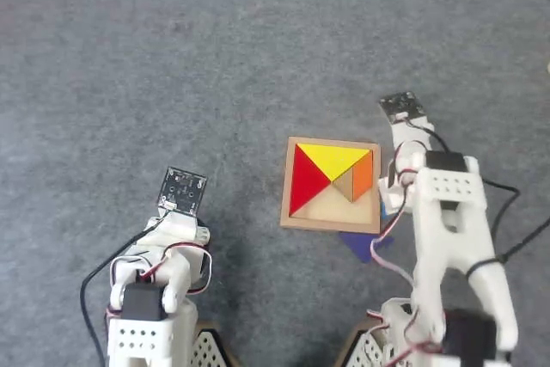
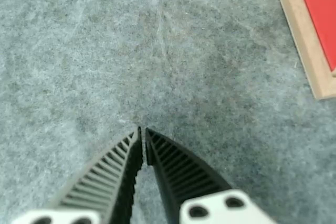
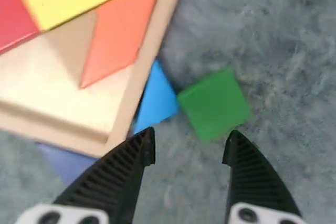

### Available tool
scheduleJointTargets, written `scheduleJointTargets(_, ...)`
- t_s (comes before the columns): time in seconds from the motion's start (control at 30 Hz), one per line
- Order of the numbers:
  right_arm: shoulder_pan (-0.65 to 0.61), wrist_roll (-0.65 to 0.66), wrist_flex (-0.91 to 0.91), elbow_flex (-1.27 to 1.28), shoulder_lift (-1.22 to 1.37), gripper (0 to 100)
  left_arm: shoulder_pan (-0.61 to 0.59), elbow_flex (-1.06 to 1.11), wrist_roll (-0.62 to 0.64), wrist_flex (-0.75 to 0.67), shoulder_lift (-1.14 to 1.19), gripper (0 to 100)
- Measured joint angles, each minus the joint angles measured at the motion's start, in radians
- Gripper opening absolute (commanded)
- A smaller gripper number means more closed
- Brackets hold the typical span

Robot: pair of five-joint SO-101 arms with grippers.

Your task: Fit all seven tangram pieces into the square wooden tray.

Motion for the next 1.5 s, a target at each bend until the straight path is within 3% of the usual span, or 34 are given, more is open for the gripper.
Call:
scheduleJointTargets(0.23, 0.014, -0.003, -0.158, -0.005, 0.184, 22.9, 0.000, 0.000, 0.000, 0.000, 0.000, 2)
scheduleJointTargets(0.5, 0.052, 0.253, -0.115, -0.166, 0.345, 22.9, 0.000, 0.000, 0.000, 0.000, 0.000, 2)
scheduleJointTargets(0.87, 0.158, 0.439, -0.110, -0.249, 0.413, 23.0, 0.000, 0.000, 0.000, 0.000, 0.000, 2)
scheduleJointTargets(0.97, 0.213, 0.371, -0.112, -0.256, 0.416, 22.9, 0.000, 0.000, 0.000, 0.000, 0.000, 2)
scheduleJointTargets(1.1, 0.258, 0.132, -0.110, -0.265, 0.417, 22.9, 0.000, 0.000, 0.000, 0.000, 0.000, 2)
scheduleJointTargets(1.23, 0.265, -0.021, -0.110, -0.272, 0.417, 23.0, 0.000, 0.000, 0.000, 0.000, 0.000, 2)
scheduleJointTargets(1.5, 0.281, -0.176, -0.089, -0.276, 0.417, 23.1, 0.000, 0.000, 0.000, 0.000, 0.000, 2)
